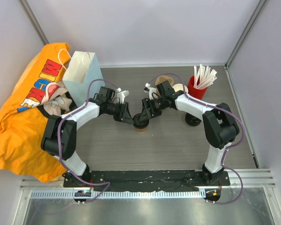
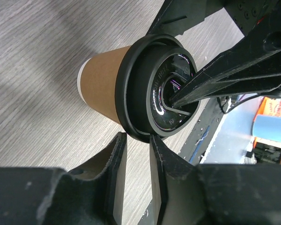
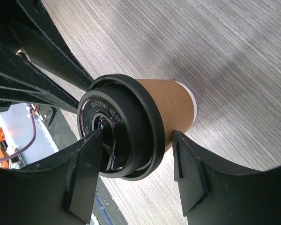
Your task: Pack the takeout coffee
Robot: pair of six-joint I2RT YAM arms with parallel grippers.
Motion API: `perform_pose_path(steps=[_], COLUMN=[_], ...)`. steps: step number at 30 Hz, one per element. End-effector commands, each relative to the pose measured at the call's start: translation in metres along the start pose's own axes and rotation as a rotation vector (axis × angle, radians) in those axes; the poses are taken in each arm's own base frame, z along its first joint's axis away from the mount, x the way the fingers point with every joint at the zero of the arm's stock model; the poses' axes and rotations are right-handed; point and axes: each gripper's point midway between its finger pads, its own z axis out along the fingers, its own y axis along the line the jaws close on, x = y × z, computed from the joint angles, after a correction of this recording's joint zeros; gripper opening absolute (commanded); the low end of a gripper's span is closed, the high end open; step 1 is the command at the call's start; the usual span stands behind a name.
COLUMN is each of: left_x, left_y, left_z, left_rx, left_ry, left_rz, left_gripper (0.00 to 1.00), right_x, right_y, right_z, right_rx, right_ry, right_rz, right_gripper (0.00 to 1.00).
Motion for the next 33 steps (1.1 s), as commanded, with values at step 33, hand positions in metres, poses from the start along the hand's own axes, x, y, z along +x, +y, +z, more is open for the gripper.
perform_pose_path(steps=[33], left_x=[0.05], left_y=[0.063], left_z=[0.015], left_rx=[-0.294], left_ry=[0.228], left_rz=[0.061], left_gripper=[0.46], right_x=[-0.01], right_y=[-0.011], right_z=[-0.012], right_rx=[0.11], right_ry=[-0.034], right_rz=[-0.054], right_gripper=[0.63])
